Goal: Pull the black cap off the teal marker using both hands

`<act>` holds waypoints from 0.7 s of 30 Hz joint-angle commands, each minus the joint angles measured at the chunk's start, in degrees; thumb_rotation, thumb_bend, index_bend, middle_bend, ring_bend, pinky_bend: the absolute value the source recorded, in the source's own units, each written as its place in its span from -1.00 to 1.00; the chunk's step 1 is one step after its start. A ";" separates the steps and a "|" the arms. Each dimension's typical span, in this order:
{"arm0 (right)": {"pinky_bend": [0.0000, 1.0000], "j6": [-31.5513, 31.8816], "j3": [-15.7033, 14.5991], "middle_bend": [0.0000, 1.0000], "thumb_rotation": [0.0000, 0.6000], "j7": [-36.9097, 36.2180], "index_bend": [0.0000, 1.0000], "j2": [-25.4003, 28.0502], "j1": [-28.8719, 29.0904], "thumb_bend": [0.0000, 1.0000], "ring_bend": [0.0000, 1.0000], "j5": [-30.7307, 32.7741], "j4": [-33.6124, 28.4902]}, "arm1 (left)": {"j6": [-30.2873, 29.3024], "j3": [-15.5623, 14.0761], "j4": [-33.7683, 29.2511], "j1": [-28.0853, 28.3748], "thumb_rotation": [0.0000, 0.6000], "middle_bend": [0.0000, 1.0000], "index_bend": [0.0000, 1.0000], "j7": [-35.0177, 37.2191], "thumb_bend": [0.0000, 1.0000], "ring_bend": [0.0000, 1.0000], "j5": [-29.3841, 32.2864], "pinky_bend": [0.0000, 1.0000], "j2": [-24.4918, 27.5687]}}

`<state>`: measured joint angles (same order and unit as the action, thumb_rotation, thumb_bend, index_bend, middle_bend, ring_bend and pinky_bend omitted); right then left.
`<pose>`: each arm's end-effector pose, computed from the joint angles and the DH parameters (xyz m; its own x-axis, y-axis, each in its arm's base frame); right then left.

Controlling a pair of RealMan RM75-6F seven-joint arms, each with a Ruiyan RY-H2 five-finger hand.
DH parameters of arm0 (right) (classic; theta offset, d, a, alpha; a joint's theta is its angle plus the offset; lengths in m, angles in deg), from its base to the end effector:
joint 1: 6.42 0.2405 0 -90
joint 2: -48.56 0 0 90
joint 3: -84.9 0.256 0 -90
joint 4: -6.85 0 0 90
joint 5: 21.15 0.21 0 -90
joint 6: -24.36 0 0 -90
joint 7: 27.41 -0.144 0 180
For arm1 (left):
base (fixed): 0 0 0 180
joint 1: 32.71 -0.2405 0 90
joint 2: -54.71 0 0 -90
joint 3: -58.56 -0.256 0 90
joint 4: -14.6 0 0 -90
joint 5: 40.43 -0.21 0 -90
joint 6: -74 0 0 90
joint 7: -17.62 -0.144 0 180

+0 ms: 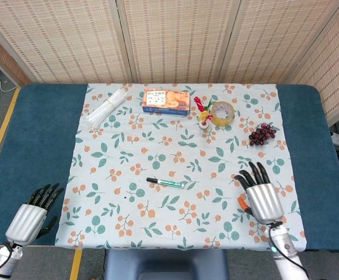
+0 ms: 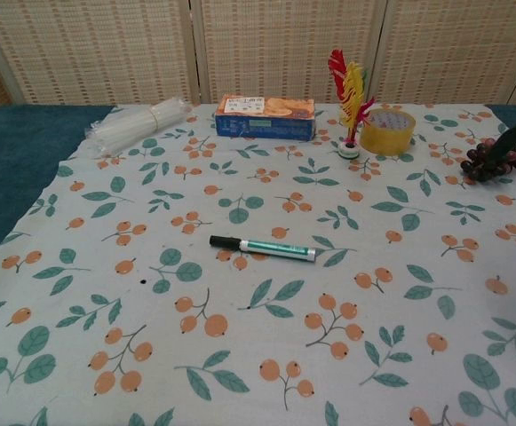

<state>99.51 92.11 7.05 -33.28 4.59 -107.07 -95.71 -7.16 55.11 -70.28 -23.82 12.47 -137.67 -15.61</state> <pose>-0.2050 -0.2113 0.0491 0.5071 -0.0403 0.8609 -0.8472 -0.2066 0.4894 -0.3013 0.1756 0.1009 0.5323 0.1178 0.8383 0.8276 -0.2808 -0.4860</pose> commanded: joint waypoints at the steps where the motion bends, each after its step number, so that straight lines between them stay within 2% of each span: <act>1: -1.00 -5.32 4.00 -0.52 1.00 8.86 -0.37 -8.82 5.86 -0.62 -1.00 7.93 2.04 | 0.52 0.19 0.19 0.30 1.00 -1.00 -1.00 0.50 -0.11 -1.00 0.67 -0.74 0.08; 5: -1.00 -8.33 6.66 -0.52 1.00 14.46 -0.36 -14.86 10.53 -0.62 -1.00 14.44 4.85 | 1.73 0.53 0.42 0.71 1.00 -1.00 -1.00 0.45 -0.12 -1.00 2.16 -0.74 -0.04; 9: -1.00 -11.21 8.25 -0.50 1.00 17.06 -0.32 -18.61 14.67 -0.61 -1.00 19.27 7.43 | 2.38 0.97 0.43 0.83 1.00 -1.00 -1.00 -0.33 -0.10 -1.00 3.66 -0.74 -0.21; 21: -1.00 -18.21 10.78 -0.48 1.00 18.88 -0.24 -23.37 23.93 -0.61 -1.00 31.07 16.06 | 4.98 2.38 0.58 1.40 1.00 -1.00 -1.00 -4.23 -0.10 -1.00 8.32 -0.74 -1.81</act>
<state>82.94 102.42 25.96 -55.59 26.64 -78.16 -81.70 -2.57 57.23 -69.72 -22.55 8.71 -129.85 -17.15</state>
